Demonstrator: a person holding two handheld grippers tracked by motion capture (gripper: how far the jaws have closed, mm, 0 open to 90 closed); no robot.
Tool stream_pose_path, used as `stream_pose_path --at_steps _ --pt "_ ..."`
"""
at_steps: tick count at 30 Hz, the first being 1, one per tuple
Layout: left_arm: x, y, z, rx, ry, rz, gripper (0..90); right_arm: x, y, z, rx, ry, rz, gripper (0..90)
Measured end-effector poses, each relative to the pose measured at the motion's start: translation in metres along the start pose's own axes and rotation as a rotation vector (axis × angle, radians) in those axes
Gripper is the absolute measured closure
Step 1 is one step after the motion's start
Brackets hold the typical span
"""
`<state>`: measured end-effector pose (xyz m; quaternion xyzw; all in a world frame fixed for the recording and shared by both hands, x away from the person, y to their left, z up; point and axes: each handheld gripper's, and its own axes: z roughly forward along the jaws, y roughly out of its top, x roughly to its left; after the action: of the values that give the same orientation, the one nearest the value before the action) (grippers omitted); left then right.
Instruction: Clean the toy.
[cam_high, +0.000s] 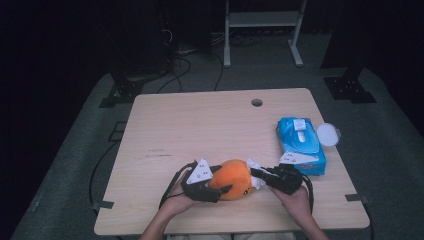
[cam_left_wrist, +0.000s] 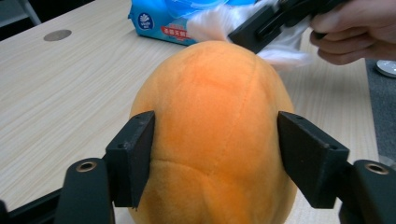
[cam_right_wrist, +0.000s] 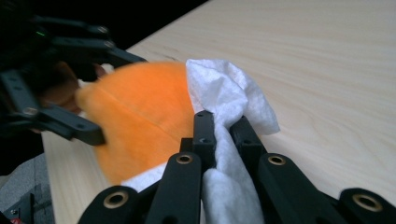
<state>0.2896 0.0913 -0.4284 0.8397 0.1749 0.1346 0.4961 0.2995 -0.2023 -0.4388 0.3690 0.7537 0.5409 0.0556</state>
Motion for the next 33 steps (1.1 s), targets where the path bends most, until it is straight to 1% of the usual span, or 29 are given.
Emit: stream_pose_path --at_steps 3,5,7,9,10,11,12,13,14,15,16,18,19,20,21,22,24,26,27,28,29,30,31,32,33 --pt "-0.001 0.001 0.001 0.007 -0.007 0.006 29.5 -0.004 0.0 -0.001 0.017 -0.008 0.031 82.1" --pt "-0.002 0.001 0.002 0.015 -0.001 0.016 29.6 -0.002 0.002 -0.002 0.01 -0.012 0.028 82.2" --pt "-0.003 0.001 0.002 0.013 -0.001 0.016 29.6 0.002 0.005 -0.002 -0.011 -0.006 0.018 82.2" --pt "-0.005 0.002 0.004 0.019 -0.008 0.031 29.8 0.011 0.011 -0.002 -0.036 0.014 -0.007 82.1" --pt "-0.007 0.002 0.004 0.019 -0.011 0.037 29.8 0.019 0.014 -0.001 -0.043 0.03 -0.029 82.1" --pt "-0.01 0.003 0.006 0.021 -0.018 0.052 29.8 0.024 0.016 0.0 -0.046 0.04 -0.045 82.0" --pt "-0.011 0.003 0.006 0.02 -0.019 0.055 29.8 0.033 0.018 0.001 -0.046 0.046 -0.09 81.9" --pt "-0.012 0.004 0.006 0.026 -0.015 0.064 29.8 0.035 0.019 0.002 -0.043 0.044 -0.105 81.8" --pt "-0.012 0.004 0.006 0.025 -0.02 0.065 29.8 0.038 0.019 0.003 -0.032 0.029 -0.128 81.8" --pt "-0.012 0.003 0.005 0.025 -0.027 0.069 29.9 0.038 0.018 0.003 -0.028 0.022 -0.131 81.9" --pt "-0.011 0.003 0.005 0.023 -0.03 0.066 30.2 0.033 0.016 0.002 -0.025 0.019 -0.115 82.0" --pt "-0.01 0.002 0.005 0.018 -0.031 0.058 30.4 0.024 0.013 0.0 -0.012 -0.005 -0.103 82.1" --pt "-0.01 0.002 0.006 0.014 -0.031 0.052 30.4 0.019 0.011 -0.002 -0.007 -0.013 -0.086 82.1" --pt "-0.011 0.002 0.006 0.018 -0.032 0.056 30.4 0.017 0.009 -0.003 -0.008 -0.011 -0.065 82.3" --pt "-0.012 0.003 0.007 0.023 -0.025 0.061 30.4 0.018 0.009 -0.004 -0.01 -0.011 -0.069 82.4" --pt "-0.012 0.004 0.008 0.028 -0.023 0.066 30.3 0.023 0.011 -0.002 -0.011 -0.009 -0.089 82.4" --pt "-0.012 0.003 0.009 0.026 -0.021 0.062 30.2 0.035 0.015 0.002 -0.019 0.022 -0.119 82.3" --pt "-0.012 0.003 0.008 0.028 -0.021 0.063 30.1 0.048 0.018 0.007 -0.01 0.039 -0.172 82.3" --pt "-0.012 0.002 0.007 0.024 -0.022 0.057 30.0 0.051 0.019 0.009 -0.003 0.033 -0.195 82.4" --pt "-0.011 0.002 0.006 0.022 -0.028 0.057 29.8 0.05 0.019 0.009 -0.002 0.032 -0.196 82.4" --pt "-0.01 0.003 0.005 0.017 -0.029 0.054 29.3 0.047 0.019 0.008 -0.001 0.031 -0.187 82.5" --pt "-0.008 0.005 0.003 0.015 -0.025 0.039 27.2 0.042 0.018 0.007 0.004 0.02 -0.179 82.6" --pt "-0.005 0.006 0.001 0.01 -0.023 0.014 23.5 0.037 0.016 0.006 0.006 0.005 -0.176 82.6" --pt "-0.002 0.007 0.0 0.006 -0.015 -0.021 18.4 0.032 0.014 0.004 0.007 -0.005 -0.159 82.6" --pt "0.001 0.007 -0.001 0.017 -0.009 -0.049 15.1 0.028 0.013 0.002 0.003 -0.018 -0.138 82.6"
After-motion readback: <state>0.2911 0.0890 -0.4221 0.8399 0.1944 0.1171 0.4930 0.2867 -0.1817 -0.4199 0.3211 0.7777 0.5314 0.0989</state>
